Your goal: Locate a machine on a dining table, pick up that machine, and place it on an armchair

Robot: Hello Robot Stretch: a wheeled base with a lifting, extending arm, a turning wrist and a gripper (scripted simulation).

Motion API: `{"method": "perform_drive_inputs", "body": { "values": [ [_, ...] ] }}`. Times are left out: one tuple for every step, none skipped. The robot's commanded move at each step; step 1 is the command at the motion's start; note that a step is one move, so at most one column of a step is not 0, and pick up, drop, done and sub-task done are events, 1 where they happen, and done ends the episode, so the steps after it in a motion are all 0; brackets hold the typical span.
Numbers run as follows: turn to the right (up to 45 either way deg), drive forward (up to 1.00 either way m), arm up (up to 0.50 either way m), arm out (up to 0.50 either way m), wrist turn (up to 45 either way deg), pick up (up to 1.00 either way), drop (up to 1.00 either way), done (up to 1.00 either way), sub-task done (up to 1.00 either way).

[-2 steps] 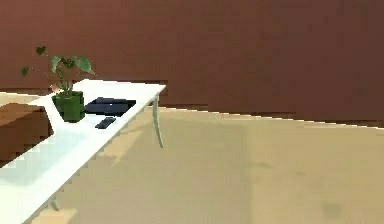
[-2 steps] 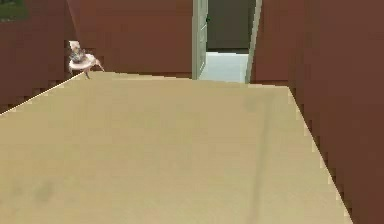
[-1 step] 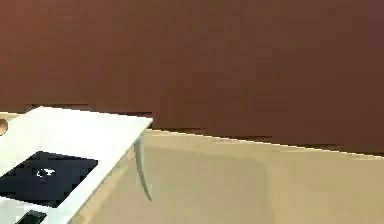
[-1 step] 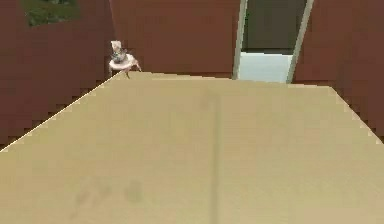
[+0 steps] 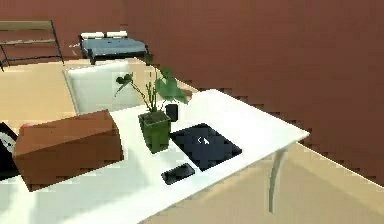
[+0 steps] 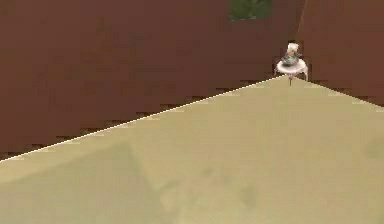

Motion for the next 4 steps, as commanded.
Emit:
{"method": "perform_drive_inputs", "body": {
  "values": [
    [-45.0, 0.00, 0.00, 0.00, 0.0, 0.00, 0.00, 0.00, 0.00],
    [-36.0, 0.00, 0.00, 0.00, 0.0, 0.00, 0.00, 0.00, 0.00],
    [0.0, 0.00, 0.50, 0.00, 0.0, 0.00, 0.00, 0.00, 0.00],
    [0.0, 0.00, 0.36, 0.00, 0.0, 0.00, 0.00, 0.00, 0.00]
  ]
}}
